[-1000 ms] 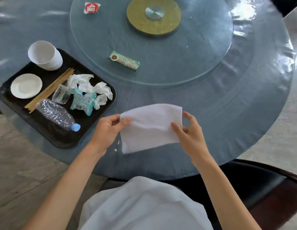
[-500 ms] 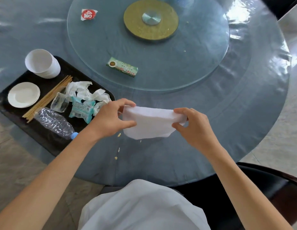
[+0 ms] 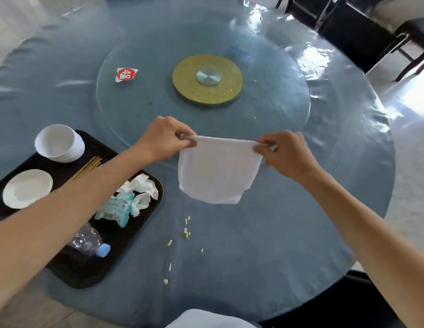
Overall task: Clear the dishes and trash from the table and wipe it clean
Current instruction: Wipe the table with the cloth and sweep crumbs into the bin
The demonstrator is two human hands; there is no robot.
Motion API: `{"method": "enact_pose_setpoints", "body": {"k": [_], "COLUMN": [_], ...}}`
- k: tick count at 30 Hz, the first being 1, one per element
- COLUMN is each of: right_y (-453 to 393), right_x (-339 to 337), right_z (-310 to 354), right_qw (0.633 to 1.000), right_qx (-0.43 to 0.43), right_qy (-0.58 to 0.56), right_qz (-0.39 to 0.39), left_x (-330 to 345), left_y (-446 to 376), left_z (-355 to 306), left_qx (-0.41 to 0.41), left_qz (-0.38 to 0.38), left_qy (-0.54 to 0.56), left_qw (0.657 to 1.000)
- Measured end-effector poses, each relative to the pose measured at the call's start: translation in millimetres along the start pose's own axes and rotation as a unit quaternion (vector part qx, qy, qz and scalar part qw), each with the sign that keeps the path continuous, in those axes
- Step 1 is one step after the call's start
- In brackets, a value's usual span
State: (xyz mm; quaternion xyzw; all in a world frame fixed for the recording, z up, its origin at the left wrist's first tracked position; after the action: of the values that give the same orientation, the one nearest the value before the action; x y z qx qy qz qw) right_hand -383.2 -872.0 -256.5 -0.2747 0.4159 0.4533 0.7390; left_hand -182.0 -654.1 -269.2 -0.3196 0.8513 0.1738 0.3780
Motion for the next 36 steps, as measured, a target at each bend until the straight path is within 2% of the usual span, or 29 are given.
{"method": "enact_pose_setpoints", "body": {"k": [4, 8, 11, 15, 18, 23, 26, 28, 31, 33, 35, 36], "right_y": [-57, -66, -50, -10, 18, -3, -48, -82, -116, -119, -110, -105], "right_x": [-21, -12, 36, 109, 139, 130, 119, 122, 148, 179, 206, 216], "right_z": [6, -1, -28, -68, -83, -89, -88, -93, -107, -114, -115, -115], "right_qw": [0.996, 0.989, 0.993, 0.998, 0.994, 0.988, 0.969, 0.961, 0.968, 0.982, 0.99, 0.993], "right_qx": [-0.009, -0.014, -0.015, 0.064, 0.089, 0.07, 0.109, 0.133, 0.176, 0.184, 0.11, 0.052], "right_qy": [0.001, 0.014, 0.012, -0.015, -0.041, -0.137, -0.219, -0.231, -0.168, -0.033, 0.09, 0.108], "right_qz": [-0.086, -0.147, -0.115, 0.017, 0.056, 0.006, -0.038, -0.068, -0.057, 0.015, 0.021, 0.012], "left_x": [-22, -17, 18, 84, 119, 113, 100, 101, 118, 140, 166, 176], "left_y": [-53, -72, -62, -25, 3, -12, -49, -81, -117, -121, -110, -101], "left_z": [-8, 4, 33, 81, 103, 105, 95, 93, 108, 122, 132, 135], "left_qx": [0.058, 0.107, 0.101, 0.034, 0.008, -0.013, -0.045, -0.062, -0.099, -0.121, -0.062, -0.025], "left_qz": [-0.057, -0.102, -0.078, 0.039, 0.108, 0.062, 0.02, -0.007, -0.01, 0.041, 0.08, 0.102], "left_qy": [-0.011, -0.007, -0.009, -0.028, -0.028, 0.034, 0.076, 0.074, -0.008, -0.12, -0.189, -0.202], "left_qw": [0.997, 0.989, 0.992, 0.998, 0.994, 0.997, 0.996, 0.995, 0.995, 0.984, 0.977, 0.974]}}
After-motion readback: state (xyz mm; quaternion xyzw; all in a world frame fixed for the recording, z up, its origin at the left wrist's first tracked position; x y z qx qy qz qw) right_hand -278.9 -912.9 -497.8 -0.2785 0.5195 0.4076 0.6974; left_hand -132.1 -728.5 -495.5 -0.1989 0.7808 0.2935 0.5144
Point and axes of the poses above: each hand's wrist, its own y-axis away from the middle knuckle, its own x-axis out of the palm, z = x × y, the point moved 1 cm from there along -y, towards the middle knuckle, and after that the axes turned 6 degrees about -x, right-handed, at the moved point
